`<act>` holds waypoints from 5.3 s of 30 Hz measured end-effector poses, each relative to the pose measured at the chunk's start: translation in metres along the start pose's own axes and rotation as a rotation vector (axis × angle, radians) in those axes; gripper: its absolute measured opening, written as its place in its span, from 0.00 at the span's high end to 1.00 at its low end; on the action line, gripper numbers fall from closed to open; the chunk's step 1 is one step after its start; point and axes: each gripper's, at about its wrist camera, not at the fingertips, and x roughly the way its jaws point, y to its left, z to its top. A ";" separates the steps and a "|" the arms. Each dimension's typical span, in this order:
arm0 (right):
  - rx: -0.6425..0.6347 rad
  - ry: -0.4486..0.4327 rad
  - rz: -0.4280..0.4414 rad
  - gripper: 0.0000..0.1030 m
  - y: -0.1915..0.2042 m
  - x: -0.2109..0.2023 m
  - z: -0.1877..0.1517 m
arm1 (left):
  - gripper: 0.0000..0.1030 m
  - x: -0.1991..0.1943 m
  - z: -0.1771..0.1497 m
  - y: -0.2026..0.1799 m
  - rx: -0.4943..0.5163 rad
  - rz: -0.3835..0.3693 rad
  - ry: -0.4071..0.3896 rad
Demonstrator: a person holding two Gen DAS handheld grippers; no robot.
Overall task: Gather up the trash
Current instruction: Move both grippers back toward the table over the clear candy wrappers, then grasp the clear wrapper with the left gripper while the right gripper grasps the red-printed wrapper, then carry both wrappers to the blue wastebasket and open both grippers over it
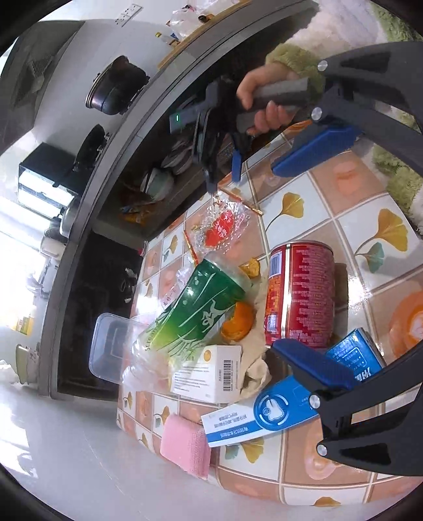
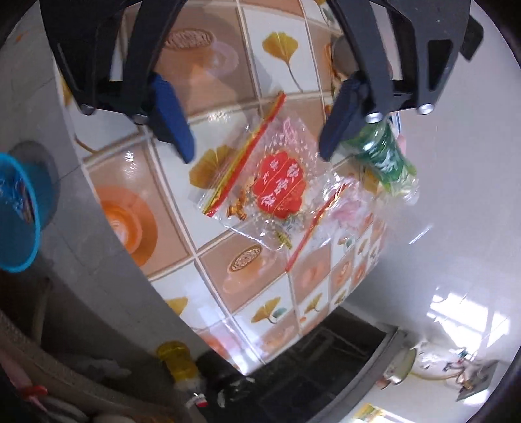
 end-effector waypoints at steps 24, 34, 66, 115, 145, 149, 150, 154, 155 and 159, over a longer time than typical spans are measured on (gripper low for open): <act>0.041 -0.111 -0.010 0.97 -0.045 -0.031 -0.007 | 0.08 0.011 0.022 -0.020 0.109 0.019 0.008; -0.090 -0.163 -0.061 0.98 -0.048 -0.051 -0.016 | 0.21 0.078 0.135 -0.031 0.237 0.075 0.123; -0.112 -0.149 0.007 0.98 -0.062 -0.048 -0.014 | 0.62 0.310 0.136 -0.020 0.498 0.306 0.795; -0.011 -0.389 0.143 1.00 -0.112 -0.177 -0.039 | 0.99 0.213 0.161 -0.198 0.532 -0.033 0.416; 0.271 -0.461 -0.546 1.00 -0.351 -0.166 -0.031 | 0.98 0.527 0.001 -0.424 0.516 -0.305 0.831; 0.205 -0.420 -0.641 1.00 -0.361 -0.136 -0.008 | 0.96 0.568 -0.016 -0.428 0.464 -0.289 0.865; 0.186 -0.406 -0.639 1.00 -0.365 -0.125 -0.003 | 0.95 0.573 -0.017 -0.428 0.456 -0.292 0.870; 0.134 -0.367 -0.674 0.84 -0.379 -0.095 0.008 | 0.56 0.589 -0.028 -0.422 0.402 -0.268 0.898; 0.137 -0.363 -0.671 0.72 -0.381 -0.091 0.008 | 0.52 0.588 -0.026 -0.419 0.389 -0.264 0.886; 0.185 -0.400 -0.656 0.59 -0.388 -0.099 -0.005 | 0.49 0.578 -0.014 -0.416 0.380 -0.284 0.855</act>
